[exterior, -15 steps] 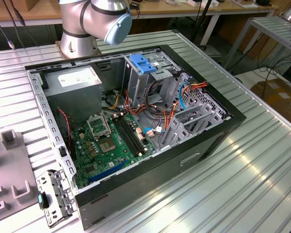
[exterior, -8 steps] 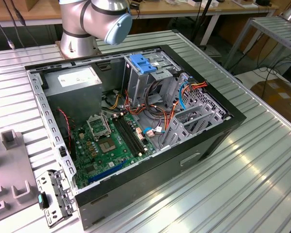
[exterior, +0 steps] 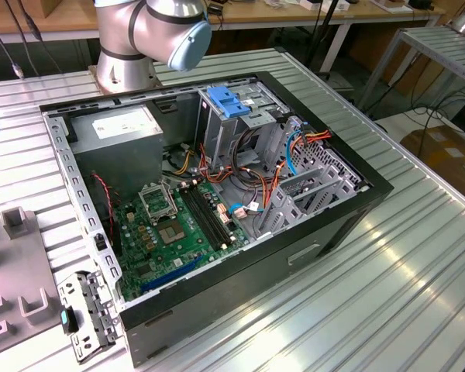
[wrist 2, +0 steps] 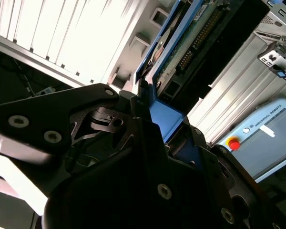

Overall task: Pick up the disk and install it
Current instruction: 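Pick up the disk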

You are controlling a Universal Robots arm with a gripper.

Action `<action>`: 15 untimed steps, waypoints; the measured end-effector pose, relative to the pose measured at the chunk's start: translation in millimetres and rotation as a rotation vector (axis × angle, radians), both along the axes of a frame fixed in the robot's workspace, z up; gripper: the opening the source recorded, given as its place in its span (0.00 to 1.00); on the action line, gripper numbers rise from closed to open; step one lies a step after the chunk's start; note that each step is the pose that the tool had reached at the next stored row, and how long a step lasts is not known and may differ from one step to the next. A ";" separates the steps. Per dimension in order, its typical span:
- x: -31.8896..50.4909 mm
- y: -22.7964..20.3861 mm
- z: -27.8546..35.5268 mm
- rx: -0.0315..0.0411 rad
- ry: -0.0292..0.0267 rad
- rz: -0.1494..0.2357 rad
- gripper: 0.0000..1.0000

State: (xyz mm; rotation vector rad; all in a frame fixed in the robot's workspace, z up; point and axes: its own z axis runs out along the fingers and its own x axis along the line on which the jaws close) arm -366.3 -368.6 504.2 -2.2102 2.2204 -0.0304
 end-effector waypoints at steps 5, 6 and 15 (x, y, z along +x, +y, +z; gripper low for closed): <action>7.9 -0.2 0.0 0.0000 0.0000 0.000 0.37; 9.7 -0.3 0.0 0.0000 0.0000 0.000 0.37; 23.3 -0.6 0.0 0.0000 -0.0001 0.000 0.37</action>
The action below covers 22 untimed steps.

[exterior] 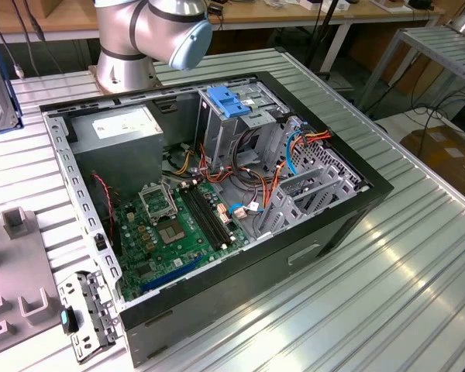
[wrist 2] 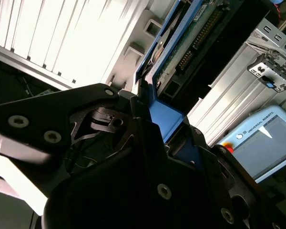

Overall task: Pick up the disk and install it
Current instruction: 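Pick up the disk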

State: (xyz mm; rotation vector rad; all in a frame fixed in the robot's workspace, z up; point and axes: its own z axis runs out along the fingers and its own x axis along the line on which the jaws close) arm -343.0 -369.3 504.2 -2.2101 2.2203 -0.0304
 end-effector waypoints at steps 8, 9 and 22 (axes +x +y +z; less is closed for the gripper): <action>9.7 -0.3 0.0 0.0000 0.0001 0.000 0.37; 10.7 -0.3 0.0 0.0000 0.0000 0.000 0.37; 31.6 -0.9 0.0 0.0000 0.0000 0.000 0.37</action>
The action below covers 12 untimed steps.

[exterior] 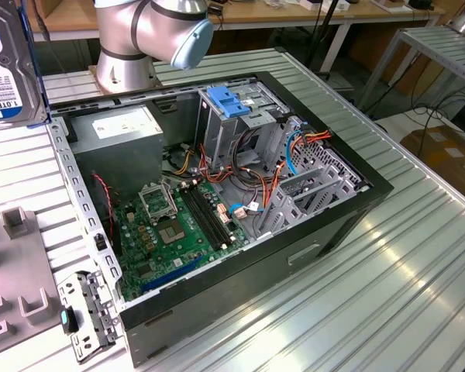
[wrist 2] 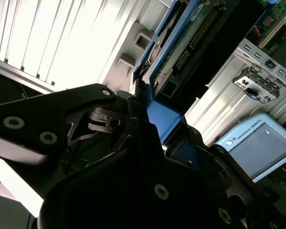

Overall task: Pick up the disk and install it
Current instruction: 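Pick up the disk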

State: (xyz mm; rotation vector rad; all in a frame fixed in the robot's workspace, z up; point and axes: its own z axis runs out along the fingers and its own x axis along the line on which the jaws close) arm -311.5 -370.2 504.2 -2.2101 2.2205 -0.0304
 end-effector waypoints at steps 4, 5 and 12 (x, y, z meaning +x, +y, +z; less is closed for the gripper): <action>7.0 -0.2 0.0 0.0000 0.0000 0.000 0.37; 9.0 -0.2 0.0 0.0000 -0.0001 0.000 0.37; 18.4 -0.5 0.0 0.0000 0.0000 0.000 0.37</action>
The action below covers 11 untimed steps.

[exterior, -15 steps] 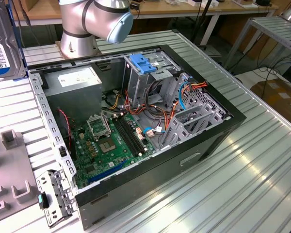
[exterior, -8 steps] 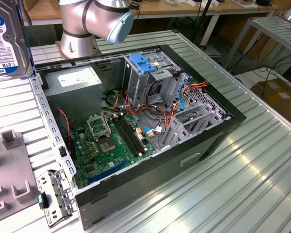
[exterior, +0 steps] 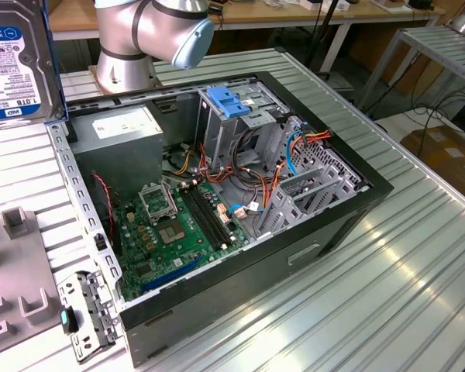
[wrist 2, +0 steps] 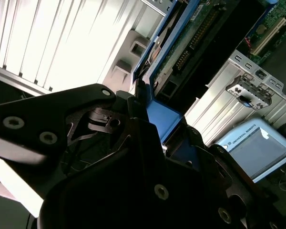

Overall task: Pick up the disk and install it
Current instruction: 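Pick up the disk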

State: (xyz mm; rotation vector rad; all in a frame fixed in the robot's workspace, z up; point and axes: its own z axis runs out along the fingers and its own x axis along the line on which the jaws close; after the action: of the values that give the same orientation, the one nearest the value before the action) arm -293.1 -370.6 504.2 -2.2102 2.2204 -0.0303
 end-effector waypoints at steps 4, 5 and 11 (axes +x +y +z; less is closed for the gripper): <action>6.4 -0.1 -0.1 0.0001 -0.0001 0.000 0.37; 7.8 -0.2 0.0 0.0000 0.0000 0.000 0.37; 12.1 -7.7 -0.1 0.0001 0.0000 0.000 0.37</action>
State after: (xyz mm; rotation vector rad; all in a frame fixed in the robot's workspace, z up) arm -281.0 -378.4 504.1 -2.2102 2.2203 -0.0303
